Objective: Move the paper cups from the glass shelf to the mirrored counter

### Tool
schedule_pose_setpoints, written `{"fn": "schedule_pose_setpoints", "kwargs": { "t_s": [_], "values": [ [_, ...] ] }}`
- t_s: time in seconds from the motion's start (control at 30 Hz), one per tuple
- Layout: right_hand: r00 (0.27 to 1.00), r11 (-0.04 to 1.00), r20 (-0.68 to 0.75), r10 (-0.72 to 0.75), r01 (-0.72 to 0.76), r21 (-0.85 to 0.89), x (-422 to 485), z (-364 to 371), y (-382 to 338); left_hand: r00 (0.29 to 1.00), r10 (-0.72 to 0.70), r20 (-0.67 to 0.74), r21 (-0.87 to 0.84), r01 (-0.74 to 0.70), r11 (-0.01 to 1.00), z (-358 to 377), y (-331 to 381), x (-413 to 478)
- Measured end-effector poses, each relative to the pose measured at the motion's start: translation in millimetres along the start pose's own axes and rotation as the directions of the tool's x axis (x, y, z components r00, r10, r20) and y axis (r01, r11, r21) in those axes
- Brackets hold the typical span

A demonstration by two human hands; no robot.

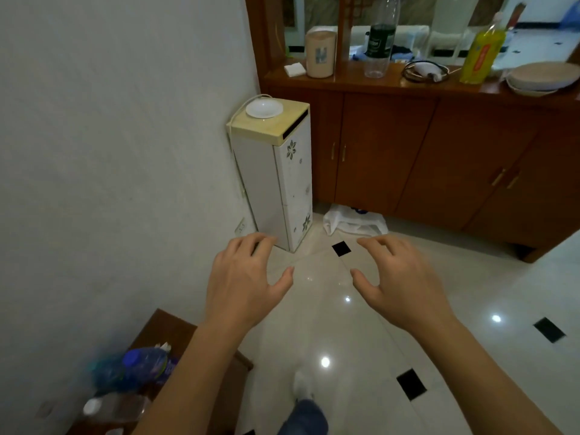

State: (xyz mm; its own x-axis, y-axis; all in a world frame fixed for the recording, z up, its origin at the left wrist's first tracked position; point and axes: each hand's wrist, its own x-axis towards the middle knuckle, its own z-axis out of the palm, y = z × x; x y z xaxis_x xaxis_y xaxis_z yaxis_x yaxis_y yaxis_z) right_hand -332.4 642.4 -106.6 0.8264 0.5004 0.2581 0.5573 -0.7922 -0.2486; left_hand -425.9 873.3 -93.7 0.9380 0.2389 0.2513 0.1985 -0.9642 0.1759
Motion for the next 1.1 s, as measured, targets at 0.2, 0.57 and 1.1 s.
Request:
{"fn": "schedule_pose_setpoints", "kwargs": {
  "t_s": [0.2,0.57,1.1],
  "values": [
    [1.0,1.0,0.018,0.003,-0.003,-0.005,112,29,32,0.999,-0.023,-0.023,0.001,0.023,1.0,37,-17,109],
    [1.0,0.999,-0.01,0.01,-0.01,-0.031,344,62,70,0.999,-0.006,-0.048,-0.019,0.005,1.0,64,-63,336],
    [0.997,0.998,-0.059,-0.059,0.057,-0.037,600,99,155,0.996,-0.044,-0.073,-0.009,0.043,0.999,126,-72,592]
  ]
}}
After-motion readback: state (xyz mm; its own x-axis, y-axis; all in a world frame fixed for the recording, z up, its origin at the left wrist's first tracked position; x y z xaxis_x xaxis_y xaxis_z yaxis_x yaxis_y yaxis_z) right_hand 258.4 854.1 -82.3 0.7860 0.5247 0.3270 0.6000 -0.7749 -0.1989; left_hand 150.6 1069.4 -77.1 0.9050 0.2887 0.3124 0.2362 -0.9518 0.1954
